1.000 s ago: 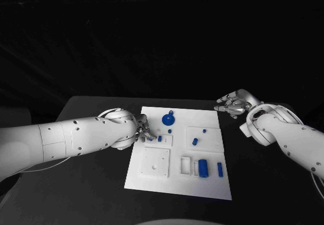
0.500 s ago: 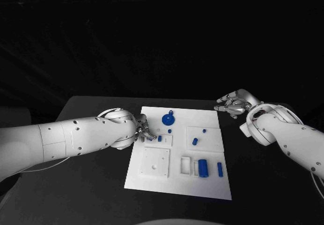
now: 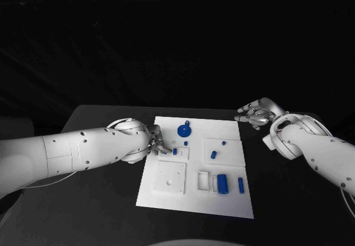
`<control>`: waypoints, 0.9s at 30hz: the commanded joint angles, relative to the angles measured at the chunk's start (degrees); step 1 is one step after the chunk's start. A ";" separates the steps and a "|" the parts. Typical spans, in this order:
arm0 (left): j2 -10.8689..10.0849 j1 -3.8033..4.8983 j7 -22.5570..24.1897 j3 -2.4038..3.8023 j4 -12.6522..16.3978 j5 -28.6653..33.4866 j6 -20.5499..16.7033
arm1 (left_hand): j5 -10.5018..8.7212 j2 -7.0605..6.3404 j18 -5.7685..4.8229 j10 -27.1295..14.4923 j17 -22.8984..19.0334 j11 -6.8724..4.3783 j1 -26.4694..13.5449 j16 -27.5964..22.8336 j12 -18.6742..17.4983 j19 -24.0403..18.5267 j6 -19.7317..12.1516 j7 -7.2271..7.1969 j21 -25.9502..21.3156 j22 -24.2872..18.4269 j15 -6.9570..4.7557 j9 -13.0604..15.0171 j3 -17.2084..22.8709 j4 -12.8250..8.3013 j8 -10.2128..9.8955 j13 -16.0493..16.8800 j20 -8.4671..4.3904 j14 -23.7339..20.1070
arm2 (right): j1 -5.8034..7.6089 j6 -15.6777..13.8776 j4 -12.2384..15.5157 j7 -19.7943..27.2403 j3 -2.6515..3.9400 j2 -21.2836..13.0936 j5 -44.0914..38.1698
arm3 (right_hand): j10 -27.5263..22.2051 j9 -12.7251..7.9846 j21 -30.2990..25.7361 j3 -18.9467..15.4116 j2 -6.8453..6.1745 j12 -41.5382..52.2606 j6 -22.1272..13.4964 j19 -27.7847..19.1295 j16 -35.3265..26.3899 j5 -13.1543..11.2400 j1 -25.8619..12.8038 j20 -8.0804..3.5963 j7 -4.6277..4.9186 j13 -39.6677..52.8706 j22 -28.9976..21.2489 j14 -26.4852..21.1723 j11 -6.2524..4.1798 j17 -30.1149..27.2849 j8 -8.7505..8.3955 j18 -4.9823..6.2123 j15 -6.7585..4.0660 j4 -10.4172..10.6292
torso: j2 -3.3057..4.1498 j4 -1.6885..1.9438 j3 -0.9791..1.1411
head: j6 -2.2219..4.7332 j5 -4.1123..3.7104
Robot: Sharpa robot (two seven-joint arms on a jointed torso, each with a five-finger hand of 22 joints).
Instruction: Assemble the parts on the task board
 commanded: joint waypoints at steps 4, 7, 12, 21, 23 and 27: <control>0.11 -0.36 -0.53 -0.26 0.01 0.07 1.13 | -0.52 -0.81 -0.88 2.91 -0.18 0.35 -0.29 -0.30 -0.47 0.24 -0.61 0.07 -0.35 0.93 0.08 -4.38 -0.05 0.92 0.30 0.08 0.08 -0.19 | -0.12 0.24 -0.02 0.35 0.02 0.06 -0.06 | 0.15 -0.10 -0.36 -0.29 -0.06 -0.04 -0.38 2.64 -0.25 0.24 -0.44 0.01 0.12 -0.09 3.57 -0.05 -0.09 -0.08 -0.22 0.98 -0.17 0.20 | -0.01 0.00 0.02 | -0.06 0.00; 0.13 -0.36 -0.51 -0.26 0.03 0.17 0.95 | -0.54 -0.89 -0.88 2.90 -0.20 0.34 -0.44 -0.29 -0.44 0.26 -0.59 0.07 -0.35 0.93 0.07 -4.53 -0.06 1.14 0.37 0.11 0.07 -0.19 | -0.15 0.25 -0.03 0.35 0.02 0.07 -0.06 | 0.15 -0.10 -0.36 -0.29 -0.06 -0.04 -0.38 2.64 -0.25 0.24 -0.44 0.01 0.12 -0.09 3.57 -0.05 -0.09 -0.08 -0.22 0.98 -0.17 0.20 | 0.00 -0.01 0.01 | -0.07 0.00; 0.16 -0.36 -0.49 -0.26 0.06 0.42 0.92 | -0.63 -1.28 -0.88 2.90 -0.22 0.36 -0.90 -0.28 -0.43 0.28 -0.58 0.11 -0.38 0.92 0.08 -4.73 -0.16 1.62 0.53 0.12 0.08 -0.18 | -0.20 0.25 -0.06 0.35 0.02 0.10 -0.06 | 0.15 -0.10 -0.36 -0.29 -0.06 -0.04 -0.38 2.64 -0.25 0.24 -0.44 0.01 0.12 -0.09 3.57 -0.05 -0.09 -0.08 -0.22 0.98 -0.17 0.20 | 0.00 0.01 0.01 | -0.04 0.00; 0.16 -0.36 -0.51 -0.26 -0.05 0.51 0.84 | -1.56 -2.08 -0.88 2.89 -0.37 0.42 -2.48 -0.36 -0.57 0.34 -0.85 0.23 -0.48 0.91 0.12 -5.07 0.00 2.58 0.99 0.14 0.10 -0.17 | -0.27 0.25 -0.08 0.35 0.02 0.10 -0.06 | 0.15 -0.10 -0.36 -0.29 -0.06 -0.04 -0.38 2.64 -0.25 0.24 -0.44 0.01 0.12 -0.09 3.57 -0.05 -0.09 -0.08 -0.22 0.98 -0.17 0.20 | -0.02 0.02 0.02 | -0.05 -0.03; 0.16 -0.36 -0.51 -0.26 -0.12 0.50 0.72 | -1.77 -2.12 -0.88 2.89 -0.40 0.43 -2.69 -0.36 -0.57 0.35 -0.90 0.24 -0.52 0.90 0.12 -5.11 0.11 2.60 1.07 0.15 0.10 -0.17 | -0.28 0.25 -0.08 0.34 0.02 0.09 -0.05 | 0.15 -0.10 -0.36 -0.29 -0.06 -0.04 -0.38 2.64 -0.25 0.24 -0.44 0.01 0.12 -0.09 3.57 -0.05 -0.09 -0.08 -0.22 0.98 -0.17 0.20 | -0.01 0.03 0.03 | 0.02 0.00; 0.16 -0.36 -0.51 -0.25 -0.27 0.48 0.48 | -2.14 -2.20 -0.88 2.88 -0.49 0.47 -3.01 -0.45 -0.70 0.37 -1.14 0.31 -0.60 0.88 0.15 -5.25 0.22 2.65 1.11 0.14 0.11 -0.19 | -0.29 0.24 -0.07 0.34 0.02 0.07 -0.05 | 0.15 -0.10 -0.36 -0.29 -0.06 -0.04 -0.38 2.64 -0.25 0.24 -0.44 0.01 0.12 -0.09 3.57 -0.05 -0.09 -0.08 -0.22 0.98 -0.17 0.20 | -0.01 -0.01 0.03 | 0.05 0.01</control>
